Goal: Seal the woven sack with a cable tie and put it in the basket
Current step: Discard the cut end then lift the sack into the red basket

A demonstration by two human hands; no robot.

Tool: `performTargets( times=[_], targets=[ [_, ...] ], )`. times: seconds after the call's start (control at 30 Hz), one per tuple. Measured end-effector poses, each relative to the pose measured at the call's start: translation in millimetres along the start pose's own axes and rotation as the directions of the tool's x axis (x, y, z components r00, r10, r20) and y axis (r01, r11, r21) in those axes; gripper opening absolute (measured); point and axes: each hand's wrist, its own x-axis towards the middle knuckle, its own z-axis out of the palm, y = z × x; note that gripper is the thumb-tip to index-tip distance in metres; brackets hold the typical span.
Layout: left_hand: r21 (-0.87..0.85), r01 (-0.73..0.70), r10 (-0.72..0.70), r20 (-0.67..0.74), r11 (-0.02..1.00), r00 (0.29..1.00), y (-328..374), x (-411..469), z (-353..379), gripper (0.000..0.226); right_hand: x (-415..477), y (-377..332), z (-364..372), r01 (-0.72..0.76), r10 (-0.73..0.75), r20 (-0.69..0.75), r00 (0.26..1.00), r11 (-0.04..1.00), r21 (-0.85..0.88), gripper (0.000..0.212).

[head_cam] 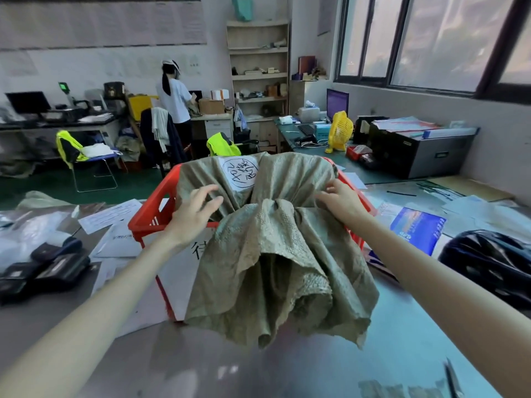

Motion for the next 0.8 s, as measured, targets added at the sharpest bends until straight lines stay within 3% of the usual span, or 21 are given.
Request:
performTargets(
  times=[0.07,0.13,0.2,0.27,0.33,0.43,0.5,0.57,0.67,0.8],
  targets=[
    [-0.116,-0.046,0.064,0.153,0.992,0.986,24.4,-22.1,0.2,0.061,-18.6,-10.2,-6.0,0.025,-0.029,0.038,0.999,0.994,0.104,0.043],
    [0.014,-0.071,0.063,0.295,0.997,0.954,37.6,-36.3,4.7,0.081,-44.3,-18.7,-9.3,0.085,-0.098,0.152,0.983,0.992,0.094,0.053],
    [0.156,-0.011,-0.049,0.373,0.988,0.927,41.3,-47.8,18.3,0.088,-66.2,-18.9,-6.2,0.137,-0.131,0.229,0.965,0.99,-0.012,0.069],
    [0.178,0.047,-0.103,0.32,0.983,0.942,38.0,-58.0,40.5,0.081,-80.2,-12.2,2.6,0.168,-0.128,0.212,0.969,0.969,-0.182,0.087],
    [0.138,0.072,-0.093,0.155,0.988,0.984,33.7,-69.6,66.4,0.076,-92.9,-0.1,14.6,0.109,-0.085,0.11,0.99,0.968,-0.228,0.097],
    [-0.109,0.211,-0.217,-0.046,0.971,0.975,32.5,-86.1,98.9,0.08,-109.2,26.8,33.4,-0.04,0.039,-0.097,0.994,0.999,-0.008,0.101],
    [-0.337,0.296,-0.317,-0.009,0.894,0.948,37.5,-93.0,114.9,0.08,-116.7,41.5,42.1,-0.094,0.118,-0.115,0.986,0.977,0.194,0.093],
    [-0.408,0.23,-0.261,-0.021,0.883,0.965,43.8,-94.9,122.4,0.072,-117.2,45.5,45.6,-0.044,0.09,-0.137,0.986,0.951,0.307,0.071],
    [-0.393,0.027,-0.097,-0.158,0.919,0.983,52.7,-83.4,118.8,0.061,-112.5,27.8,39.3,0.127,-0.052,-0.195,0.979,0.909,0.397,0.044],
    [-0.228,-0.154,0.106,-0.21,0.962,0.972,65.8,-47.6,104.7,0.047,-98.5,-10.5,27.2,0.284,-0.233,-0.174,0.957,0.871,0.4,0.02]
  ],
)
